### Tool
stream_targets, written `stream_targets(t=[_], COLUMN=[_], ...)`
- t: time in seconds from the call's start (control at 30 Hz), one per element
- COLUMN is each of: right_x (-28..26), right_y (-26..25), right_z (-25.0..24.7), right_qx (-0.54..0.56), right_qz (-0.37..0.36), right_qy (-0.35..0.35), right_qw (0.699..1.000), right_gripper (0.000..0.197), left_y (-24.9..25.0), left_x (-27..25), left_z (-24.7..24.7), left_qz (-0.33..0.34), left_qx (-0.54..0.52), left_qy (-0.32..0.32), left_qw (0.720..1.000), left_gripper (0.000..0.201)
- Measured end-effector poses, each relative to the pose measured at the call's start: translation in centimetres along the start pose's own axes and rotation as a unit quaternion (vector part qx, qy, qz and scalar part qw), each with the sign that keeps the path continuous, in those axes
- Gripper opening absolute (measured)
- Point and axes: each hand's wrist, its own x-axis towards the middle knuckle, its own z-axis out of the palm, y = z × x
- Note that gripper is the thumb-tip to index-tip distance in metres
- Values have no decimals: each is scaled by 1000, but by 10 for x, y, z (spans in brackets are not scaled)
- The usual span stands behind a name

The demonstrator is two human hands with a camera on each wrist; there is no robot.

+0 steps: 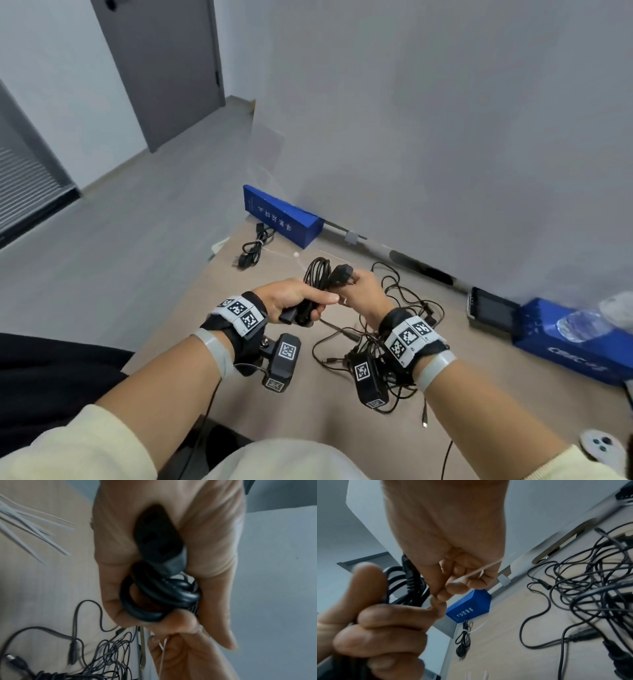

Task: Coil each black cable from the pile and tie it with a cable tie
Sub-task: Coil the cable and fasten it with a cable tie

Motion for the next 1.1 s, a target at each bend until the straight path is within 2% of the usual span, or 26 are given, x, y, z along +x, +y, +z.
stream_targets(t=[0.07, 0.13, 0.3, 0.4, 0.47, 0.57, 0.67, 0.77, 0.83, 0.93, 1.1], right_x=[-8, -17, -28, -31, -31, -32, -36, -37, -35, -30, -22], right_y=[1, 1, 6, 7, 4, 0, -10, -21, -28, -31, -37], right_z=[-10, -16, -24, -30, -33, -39, -44, -43, -40, -37, -30], right_qx=[8, 8, 43, 55, 20, -16, 7, -33, -62, -153, -154], right_qz=[-17, -26, -2, 18, 31, 37, -7, -54, -83, -135, -152], right_qy=[0, -11, -31, -39, -35, -11, -7, -48, -53, -16, -20], right_qw=[1000, 1000, 999, 998, 999, 999, 1000, 997, 993, 979, 976], right_gripper=[5, 4, 4, 4, 7, 8, 8, 10, 11, 14, 7], left_y=[5, 8, 7, 6, 9, 12, 14, 15, 15, 15, 15], left_x=[0, 0, 3, 7, 10, 13, 13, 10, 10, 10, 13], left_z=[4, 9, 21, 25, 26, 23, 18, 21, 24, 25, 27], left_qz=[18, 37, 85, 75, 63, 48, 59, 70, 75, 83, 72], left_qx=[19, 42, 68, 63, 46, 18, 38, 89, 127, 155, 214], left_qy=[-21, -33, -14, 19, 57, 119, 177, 213, 217, 214, 196], left_qw=[999, 998, 994, 995, 995, 992, 982, 971, 965, 961, 954], left_gripper=[8, 9, 10, 5, 3, 24, 28, 18, 16, 17, 12])
